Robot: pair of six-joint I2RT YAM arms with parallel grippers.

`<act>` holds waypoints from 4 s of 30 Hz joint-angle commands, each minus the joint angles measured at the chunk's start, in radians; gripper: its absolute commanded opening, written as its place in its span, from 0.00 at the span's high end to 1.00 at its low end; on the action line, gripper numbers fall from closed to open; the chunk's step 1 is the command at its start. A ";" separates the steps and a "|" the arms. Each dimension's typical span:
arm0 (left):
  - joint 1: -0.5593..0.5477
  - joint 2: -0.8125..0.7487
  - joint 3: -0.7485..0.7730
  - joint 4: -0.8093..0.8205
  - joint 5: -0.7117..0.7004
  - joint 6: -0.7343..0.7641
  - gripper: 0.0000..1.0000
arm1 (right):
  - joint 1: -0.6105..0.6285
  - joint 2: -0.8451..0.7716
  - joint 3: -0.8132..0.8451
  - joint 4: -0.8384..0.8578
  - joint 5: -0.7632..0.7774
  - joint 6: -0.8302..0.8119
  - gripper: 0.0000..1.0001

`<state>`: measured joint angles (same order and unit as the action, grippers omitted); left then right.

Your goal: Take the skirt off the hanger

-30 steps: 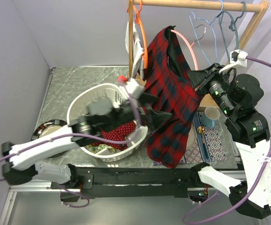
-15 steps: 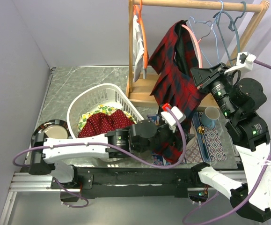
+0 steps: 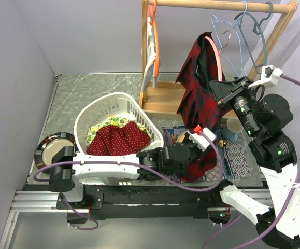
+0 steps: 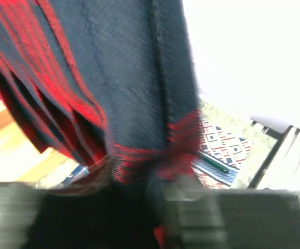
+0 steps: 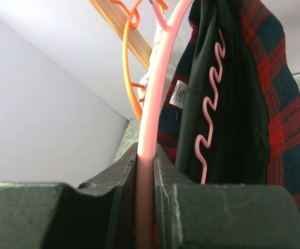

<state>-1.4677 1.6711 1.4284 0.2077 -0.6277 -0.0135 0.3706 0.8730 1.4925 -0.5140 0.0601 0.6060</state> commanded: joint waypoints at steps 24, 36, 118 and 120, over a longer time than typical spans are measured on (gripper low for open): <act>-0.009 -0.347 -0.279 0.033 -0.052 -0.069 0.99 | 0.007 -0.020 0.083 0.407 0.076 -0.087 1.00; -0.011 -0.430 -0.313 -0.031 -0.171 -0.046 0.99 | 0.008 0.021 0.199 0.414 0.127 -0.170 1.00; 0.294 -0.501 0.197 0.356 -0.405 1.017 0.99 | 0.042 -0.566 -0.293 0.028 -0.697 -0.416 1.00; 0.334 -0.482 0.208 0.306 -0.400 0.974 0.99 | 0.050 -0.563 -0.293 0.020 -0.688 -0.419 1.00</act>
<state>-1.1957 1.1759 1.5929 0.6479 -1.1179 1.1465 0.4004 0.2989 1.1538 -0.5632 -0.6201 0.2165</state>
